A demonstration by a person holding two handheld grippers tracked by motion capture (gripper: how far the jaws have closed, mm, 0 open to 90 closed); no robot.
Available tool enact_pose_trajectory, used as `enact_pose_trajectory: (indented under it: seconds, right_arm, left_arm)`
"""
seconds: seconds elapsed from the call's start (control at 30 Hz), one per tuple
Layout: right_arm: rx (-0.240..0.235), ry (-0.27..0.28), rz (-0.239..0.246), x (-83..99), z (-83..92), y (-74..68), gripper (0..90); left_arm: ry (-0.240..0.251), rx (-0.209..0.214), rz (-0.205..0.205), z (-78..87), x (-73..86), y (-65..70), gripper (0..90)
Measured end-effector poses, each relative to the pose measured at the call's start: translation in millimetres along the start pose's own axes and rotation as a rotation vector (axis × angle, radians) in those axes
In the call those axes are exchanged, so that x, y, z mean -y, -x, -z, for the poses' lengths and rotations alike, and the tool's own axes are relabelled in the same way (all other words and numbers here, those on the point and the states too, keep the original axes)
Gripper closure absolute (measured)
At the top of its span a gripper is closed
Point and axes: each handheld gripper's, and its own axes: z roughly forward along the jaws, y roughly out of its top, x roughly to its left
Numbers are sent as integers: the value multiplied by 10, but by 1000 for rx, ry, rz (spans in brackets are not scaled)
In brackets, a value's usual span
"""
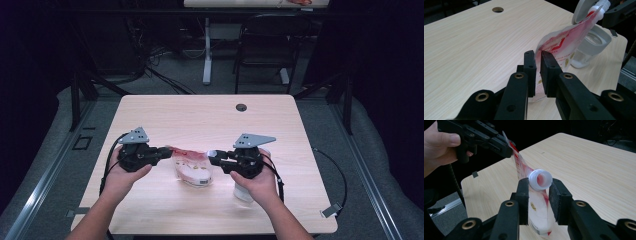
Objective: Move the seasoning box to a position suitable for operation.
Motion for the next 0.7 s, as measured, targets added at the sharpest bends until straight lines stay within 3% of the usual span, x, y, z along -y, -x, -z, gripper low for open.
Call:
enact_pose_trajectory:
  seconds: [0.37, 0.7]
  right_arm:
    - [17, -32, 12, 50, 272, 52, 700]
    - [24, -74, 30, 94, 348, 78, 688]
  left_arm:
    - [-5, 50, -28, -115, -76, 197, 839]
    - [-5, 70, -37, -139, -89, 234, 816]
